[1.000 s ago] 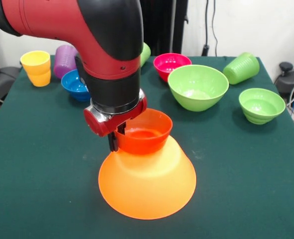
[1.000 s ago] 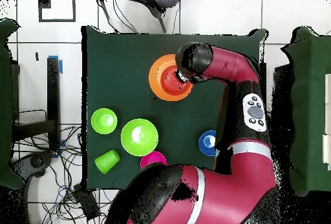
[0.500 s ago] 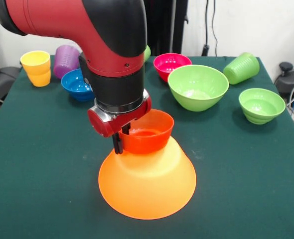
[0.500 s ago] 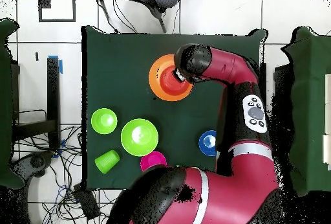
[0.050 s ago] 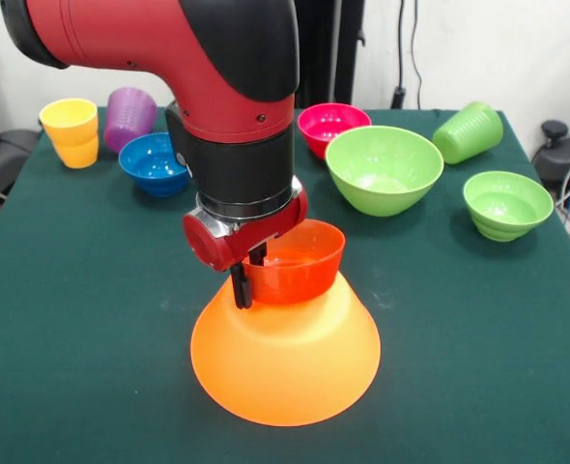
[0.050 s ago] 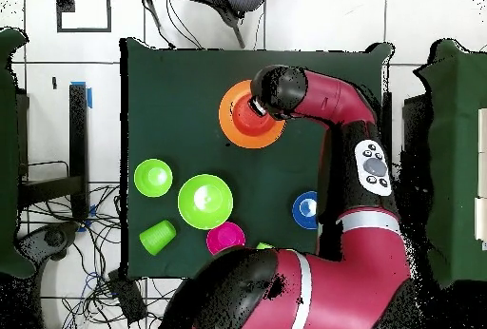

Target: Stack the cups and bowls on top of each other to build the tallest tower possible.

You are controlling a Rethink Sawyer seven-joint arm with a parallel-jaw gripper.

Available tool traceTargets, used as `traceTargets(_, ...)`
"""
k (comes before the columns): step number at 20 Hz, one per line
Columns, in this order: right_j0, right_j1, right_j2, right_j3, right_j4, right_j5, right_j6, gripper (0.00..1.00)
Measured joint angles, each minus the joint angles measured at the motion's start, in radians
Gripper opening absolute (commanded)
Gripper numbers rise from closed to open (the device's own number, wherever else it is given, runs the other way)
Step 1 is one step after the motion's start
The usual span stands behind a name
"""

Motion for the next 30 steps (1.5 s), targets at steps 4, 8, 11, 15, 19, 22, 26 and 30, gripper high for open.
traceTargets(4,0.000,0.000,0.000,0.000,-0.001,-0.009,0.000,0.00)
traceTargets(8,0.005,0.001,-0.001,-0.002,-0.001,-0.009,0.000,0.00)
traceTargets(11,0.011,0.001,-0.004,-0.004,-0.001,-0.009,0.000,0.00)
traceTargets(15,0.017,0.001,-0.010,-0.005,-0.001,-0.009,0.000,0.00)
traceTargets(19,0.022,0.001,-0.015,-0.008,-0.006,-0.009,0.000,0.00)
traceTargets(22,0.026,0.002,-0.018,-0.012,-0.015,-0.009,0.000,0.00)
traceTargets(26,0.032,0.005,-0.021,-0.021,-0.022,-0.009,0.000,1.00)
traceTargets(30,0.033,0.007,-0.021,-0.023,-0.023,-0.009,0.000,1.00)
